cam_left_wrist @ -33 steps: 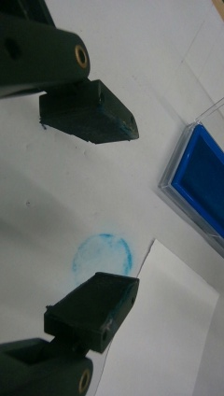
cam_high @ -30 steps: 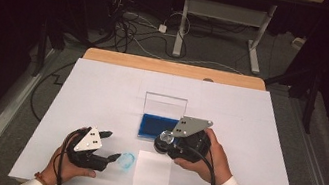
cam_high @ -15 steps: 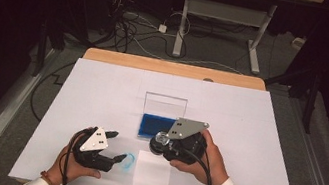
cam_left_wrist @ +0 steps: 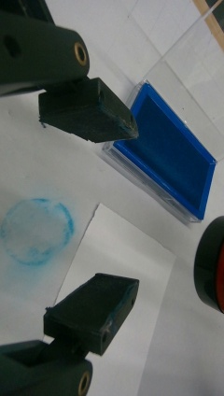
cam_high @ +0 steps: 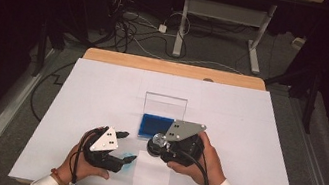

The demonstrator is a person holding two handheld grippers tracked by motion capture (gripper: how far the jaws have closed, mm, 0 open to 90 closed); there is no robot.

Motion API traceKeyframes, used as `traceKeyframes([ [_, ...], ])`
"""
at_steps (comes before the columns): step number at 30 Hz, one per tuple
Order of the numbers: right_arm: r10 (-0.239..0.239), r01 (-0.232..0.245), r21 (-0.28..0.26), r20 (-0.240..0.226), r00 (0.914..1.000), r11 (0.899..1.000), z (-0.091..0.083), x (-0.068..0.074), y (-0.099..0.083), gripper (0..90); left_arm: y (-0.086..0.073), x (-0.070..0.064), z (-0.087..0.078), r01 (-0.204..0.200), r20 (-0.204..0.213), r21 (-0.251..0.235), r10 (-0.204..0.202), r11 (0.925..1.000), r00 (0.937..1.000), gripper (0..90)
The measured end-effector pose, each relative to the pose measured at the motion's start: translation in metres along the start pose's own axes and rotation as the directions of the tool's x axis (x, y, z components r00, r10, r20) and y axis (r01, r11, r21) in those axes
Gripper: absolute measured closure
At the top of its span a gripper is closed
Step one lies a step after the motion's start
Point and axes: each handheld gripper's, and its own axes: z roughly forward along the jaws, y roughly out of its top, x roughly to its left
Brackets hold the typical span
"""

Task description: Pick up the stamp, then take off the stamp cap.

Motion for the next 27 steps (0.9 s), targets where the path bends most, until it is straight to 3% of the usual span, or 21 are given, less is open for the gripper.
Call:
traceKeyframes([
  [12, 0.001, -0.001, -0.014, -0.021, 0.9998, 1.000, 0.005, 0.004, 0.000, 56.9, 0.013, -0.012, 0.018, -0.025, 0.061, -0.008, 0.025, 0.9997, 0.9978, 23.3],
  [27, 0.020, -0.021, -0.029, -0.031, 0.9993, 0.999, 0.009, 0.013, -0.003, 57.0, 0.023, -0.022, 0.034, -0.050, 0.071, -0.012, 0.051, 0.9987, 0.9962, 26.1],
])
